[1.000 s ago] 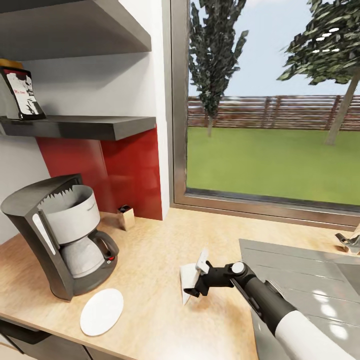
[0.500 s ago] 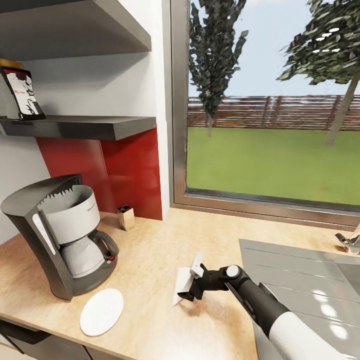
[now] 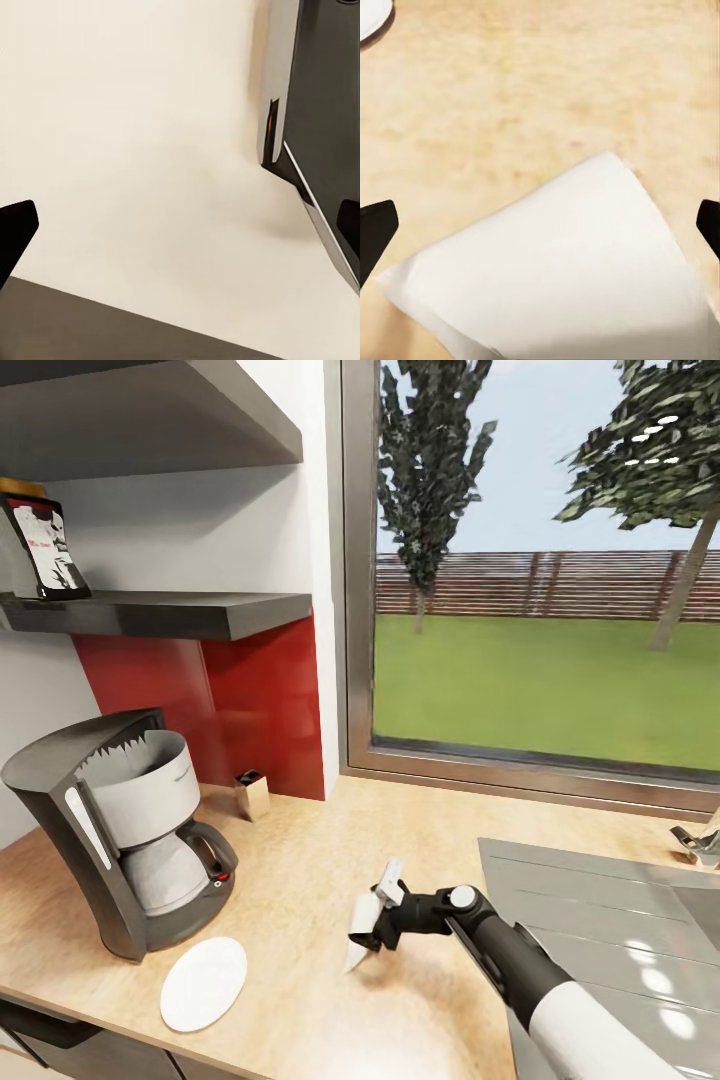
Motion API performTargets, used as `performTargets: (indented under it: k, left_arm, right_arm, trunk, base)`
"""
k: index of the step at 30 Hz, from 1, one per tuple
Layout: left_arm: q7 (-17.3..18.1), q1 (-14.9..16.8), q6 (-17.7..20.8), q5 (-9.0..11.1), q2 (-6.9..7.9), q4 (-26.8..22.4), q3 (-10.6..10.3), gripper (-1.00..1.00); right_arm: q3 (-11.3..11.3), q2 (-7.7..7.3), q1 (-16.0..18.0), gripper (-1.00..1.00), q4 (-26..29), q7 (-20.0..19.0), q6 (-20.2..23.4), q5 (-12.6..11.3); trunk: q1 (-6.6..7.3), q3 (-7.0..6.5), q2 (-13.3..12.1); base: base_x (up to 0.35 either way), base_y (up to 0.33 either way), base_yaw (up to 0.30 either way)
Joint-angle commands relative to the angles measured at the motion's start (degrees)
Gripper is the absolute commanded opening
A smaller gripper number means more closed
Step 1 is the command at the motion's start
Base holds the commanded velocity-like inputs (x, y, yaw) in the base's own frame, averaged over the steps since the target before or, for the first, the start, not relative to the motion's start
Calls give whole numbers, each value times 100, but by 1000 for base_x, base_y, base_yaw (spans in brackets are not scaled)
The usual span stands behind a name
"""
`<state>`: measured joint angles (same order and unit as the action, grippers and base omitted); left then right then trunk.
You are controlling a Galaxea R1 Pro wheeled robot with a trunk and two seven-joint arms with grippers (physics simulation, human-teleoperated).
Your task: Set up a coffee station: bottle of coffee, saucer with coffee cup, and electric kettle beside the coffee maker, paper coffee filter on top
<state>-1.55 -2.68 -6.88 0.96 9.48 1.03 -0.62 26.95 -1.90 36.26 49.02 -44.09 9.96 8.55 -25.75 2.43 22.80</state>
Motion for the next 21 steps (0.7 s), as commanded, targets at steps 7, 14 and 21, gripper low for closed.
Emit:
performTargets:
  k: [7, 14, 21]
  left_arm:
    - [-12, 4, -34, 9, 3, 11, -8, 100]
    - [-12, 4, -37, 9, 3, 11, -8, 100]
    - [-12, 4, -41, 9, 2, 7, -8, 100]
  right_arm:
    - [-221, 10, 4, -100, -16, -29, 32, 15]
    - [-261, 14, 4, -100, -16, -33, 33, 31]
    - [-261, 14, 4, -100, -20, -36, 33, 29]
  trunk:
    - [-4, 12, 12]
    - [-4, 12, 12]
    - [-4, 12, 12]
  base:
    - [0, 0, 0]
    - [0, 0, 0]
    - [0, 0, 0]
